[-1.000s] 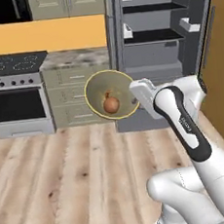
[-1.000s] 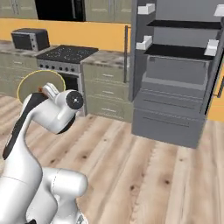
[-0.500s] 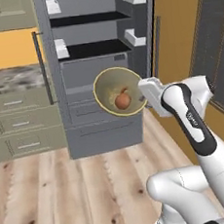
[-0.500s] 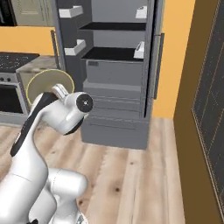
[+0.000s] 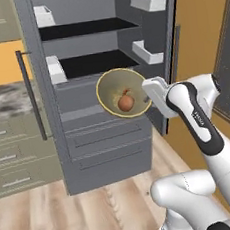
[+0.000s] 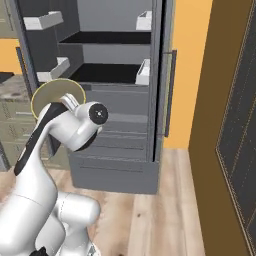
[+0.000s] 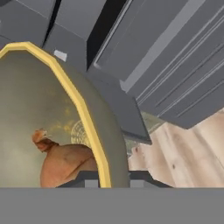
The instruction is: Move the glass cup from next to the sink to the open cabinet. Then, move the bowl with the onion to the fridge to clear the area for faucet cleaning.
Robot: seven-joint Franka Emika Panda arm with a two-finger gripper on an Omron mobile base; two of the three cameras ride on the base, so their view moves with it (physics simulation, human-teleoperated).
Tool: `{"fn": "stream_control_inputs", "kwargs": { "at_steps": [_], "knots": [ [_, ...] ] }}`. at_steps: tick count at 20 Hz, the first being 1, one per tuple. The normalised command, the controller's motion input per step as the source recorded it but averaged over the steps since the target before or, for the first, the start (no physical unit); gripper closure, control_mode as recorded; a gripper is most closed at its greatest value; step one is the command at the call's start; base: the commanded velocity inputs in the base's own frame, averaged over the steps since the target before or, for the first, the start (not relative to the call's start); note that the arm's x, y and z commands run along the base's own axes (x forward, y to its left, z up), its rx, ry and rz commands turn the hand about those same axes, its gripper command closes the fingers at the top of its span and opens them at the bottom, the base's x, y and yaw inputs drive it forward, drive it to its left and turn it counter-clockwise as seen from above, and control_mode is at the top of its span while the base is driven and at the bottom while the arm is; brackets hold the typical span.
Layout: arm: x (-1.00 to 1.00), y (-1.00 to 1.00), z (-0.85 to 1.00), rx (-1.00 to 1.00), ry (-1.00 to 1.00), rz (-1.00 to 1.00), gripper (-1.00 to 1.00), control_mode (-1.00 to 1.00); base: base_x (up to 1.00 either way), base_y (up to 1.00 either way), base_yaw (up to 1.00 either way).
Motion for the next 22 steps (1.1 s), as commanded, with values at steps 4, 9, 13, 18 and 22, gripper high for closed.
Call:
{"fn": "stream_control_inputs", "kwargs": {
  "at_steps": [4, 9, 13, 18, 22],
  "knots": [
    [0.0, 0.0, 0.0, 0.0, 0.0, 0.0, 1.0, 1.0, 0.91, 0.25, -0.22],
    [0.0, 0.0, 0.0, 0.0, 0.0, 0.0, 1.0, 1.0, 0.63, 0.35, -0.1],
    [0.0, 0.0, 0.0, 0.0, 0.0, 0.0, 1.0, 1.0, 0.36, 0.35, -0.01],
    [0.0, 0.0, 0.0, 0.0, 0.0, 0.0, 1.0, 1.0, 0.16, 0.42, 0.0],
    [0.0, 0.0, 0.0, 0.0, 0.0, 0.0, 1.0, 1.0, 0.67, 0.03, -0.04]
  ]
}}
